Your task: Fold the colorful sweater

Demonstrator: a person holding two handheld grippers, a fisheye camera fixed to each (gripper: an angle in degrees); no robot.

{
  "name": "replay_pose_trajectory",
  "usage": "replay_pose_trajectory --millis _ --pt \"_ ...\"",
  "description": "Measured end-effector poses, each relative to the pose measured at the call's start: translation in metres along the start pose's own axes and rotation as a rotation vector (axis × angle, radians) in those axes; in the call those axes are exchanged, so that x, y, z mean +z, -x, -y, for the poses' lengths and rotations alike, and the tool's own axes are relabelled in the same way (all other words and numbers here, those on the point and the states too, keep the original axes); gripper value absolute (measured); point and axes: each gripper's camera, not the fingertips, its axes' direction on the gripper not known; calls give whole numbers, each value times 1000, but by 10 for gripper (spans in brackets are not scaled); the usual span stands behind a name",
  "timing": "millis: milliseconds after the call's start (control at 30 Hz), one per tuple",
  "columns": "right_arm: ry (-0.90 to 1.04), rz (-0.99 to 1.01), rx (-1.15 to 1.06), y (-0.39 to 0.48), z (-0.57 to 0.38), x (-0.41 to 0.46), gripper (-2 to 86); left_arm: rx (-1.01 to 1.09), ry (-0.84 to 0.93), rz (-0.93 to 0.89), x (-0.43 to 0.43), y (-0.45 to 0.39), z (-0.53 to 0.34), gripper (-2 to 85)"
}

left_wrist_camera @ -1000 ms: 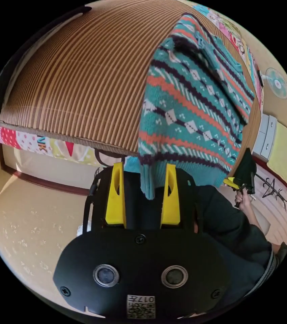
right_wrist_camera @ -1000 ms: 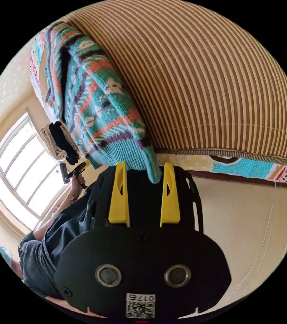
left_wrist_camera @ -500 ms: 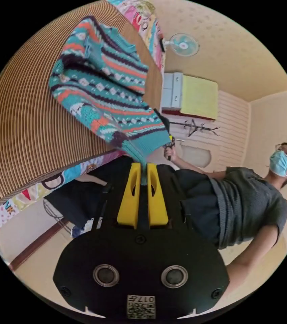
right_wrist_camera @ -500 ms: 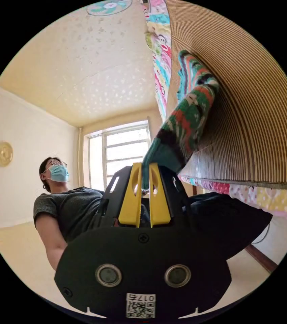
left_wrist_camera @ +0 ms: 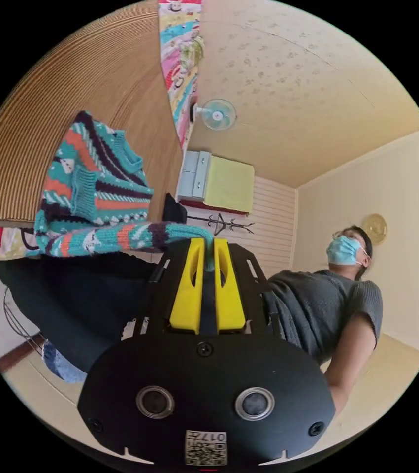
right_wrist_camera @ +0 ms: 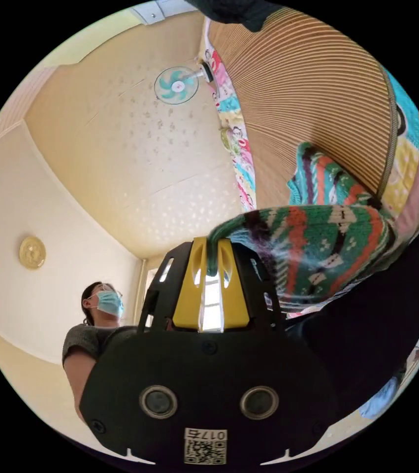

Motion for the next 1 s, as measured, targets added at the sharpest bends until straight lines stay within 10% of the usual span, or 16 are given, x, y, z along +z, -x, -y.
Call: replay_pose_trajectory --millis 400,800,1000 --pt "-99 -334 27 -39 189 166 40 -273 -344 107 50 51 181 38" --pt "294 -960 -312 -53 119 264 124 8 -69 584 47 48 133 141" --pt "588 -922 -243 -128 38 360 141 -27 135 643 75 112 85 175"
